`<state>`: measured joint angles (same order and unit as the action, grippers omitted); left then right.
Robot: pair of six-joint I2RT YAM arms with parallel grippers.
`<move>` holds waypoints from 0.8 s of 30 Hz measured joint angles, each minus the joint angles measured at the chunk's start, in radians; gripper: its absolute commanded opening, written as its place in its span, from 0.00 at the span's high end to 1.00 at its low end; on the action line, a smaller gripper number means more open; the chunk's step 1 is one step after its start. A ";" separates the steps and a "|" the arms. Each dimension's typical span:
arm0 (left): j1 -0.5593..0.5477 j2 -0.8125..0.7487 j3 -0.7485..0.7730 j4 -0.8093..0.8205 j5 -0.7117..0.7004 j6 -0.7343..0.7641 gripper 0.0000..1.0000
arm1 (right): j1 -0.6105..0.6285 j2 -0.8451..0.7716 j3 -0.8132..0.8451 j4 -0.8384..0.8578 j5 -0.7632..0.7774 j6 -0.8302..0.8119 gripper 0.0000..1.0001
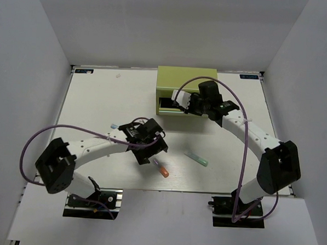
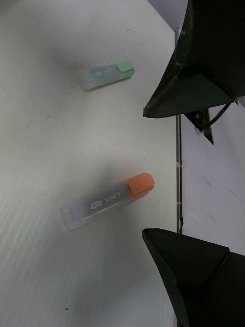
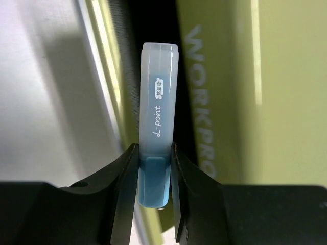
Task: Sort the stationery into containers
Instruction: Place the pen in the drawer, then pick up the pen from the center of the board.
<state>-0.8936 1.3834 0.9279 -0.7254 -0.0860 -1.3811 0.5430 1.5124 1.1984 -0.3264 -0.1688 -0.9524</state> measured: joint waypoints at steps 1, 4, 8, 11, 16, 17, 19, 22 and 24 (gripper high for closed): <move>0.000 0.031 0.020 -0.010 0.006 -0.011 0.01 | 0.000 0.009 0.011 0.008 0.013 -0.007 0.80; 0.000 0.114 0.059 -0.025 0.033 -0.032 0.03 | 0.000 0.019 0.034 0.030 0.043 -0.028 0.77; 0.000 0.184 0.067 -0.043 0.076 -0.049 0.03 | 0.000 0.028 0.049 0.045 0.065 -0.050 0.47; 0.000 0.188 0.067 -0.045 0.087 -0.056 0.03 | 0.000 0.047 0.050 0.045 0.080 -0.057 0.41; 0.000 0.200 0.068 -0.038 0.109 -0.061 0.05 | -0.003 0.059 0.049 0.044 0.089 -0.045 0.39; 0.000 0.208 0.069 -0.037 0.115 -0.061 0.05 | -0.005 0.059 0.049 0.045 0.085 -0.037 0.39; 0.000 0.229 0.069 -0.035 0.129 -0.066 0.09 | -0.010 0.055 0.050 0.035 0.072 0.000 0.41; 0.000 0.254 0.069 -0.033 0.150 -0.079 0.10 | -0.021 0.032 0.058 0.015 0.032 0.072 0.42; 0.000 0.261 0.069 -0.032 0.160 -0.085 0.11 | -0.027 -0.011 0.058 0.005 0.000 0.128 0.42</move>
<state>-0.8932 1.6440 0.9970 -0.7570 0.0738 -1.4666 0.5156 1.5013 1.2568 -0.3210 -0.1688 -0.8242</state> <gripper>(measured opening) 0.896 0.580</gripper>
